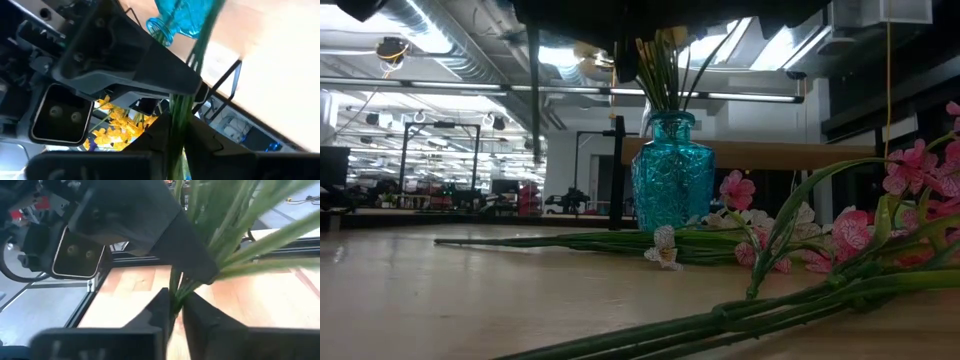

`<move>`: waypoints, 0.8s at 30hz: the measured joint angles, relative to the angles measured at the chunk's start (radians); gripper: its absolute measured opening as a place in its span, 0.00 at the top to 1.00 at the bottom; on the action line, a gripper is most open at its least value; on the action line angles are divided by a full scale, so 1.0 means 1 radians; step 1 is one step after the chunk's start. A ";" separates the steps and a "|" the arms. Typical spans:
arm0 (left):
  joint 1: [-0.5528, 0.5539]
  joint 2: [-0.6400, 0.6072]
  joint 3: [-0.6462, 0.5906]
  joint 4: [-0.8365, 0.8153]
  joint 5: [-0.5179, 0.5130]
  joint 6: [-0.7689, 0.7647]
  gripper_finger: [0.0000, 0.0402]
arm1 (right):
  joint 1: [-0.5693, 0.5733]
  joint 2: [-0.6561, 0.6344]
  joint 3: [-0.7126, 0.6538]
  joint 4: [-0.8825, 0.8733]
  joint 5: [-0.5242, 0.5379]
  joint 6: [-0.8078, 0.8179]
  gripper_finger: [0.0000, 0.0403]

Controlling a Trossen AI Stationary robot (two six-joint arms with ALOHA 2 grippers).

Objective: Pick and place flowers into a vace then onto a shelf
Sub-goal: Put the blue flowers into the blue vase

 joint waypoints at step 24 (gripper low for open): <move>-0.202 0.002 -0.001 0.117 0.019 -0.308 0.68 | -0.019 -0.002 0.003 0.021 0.004 0.019 0.99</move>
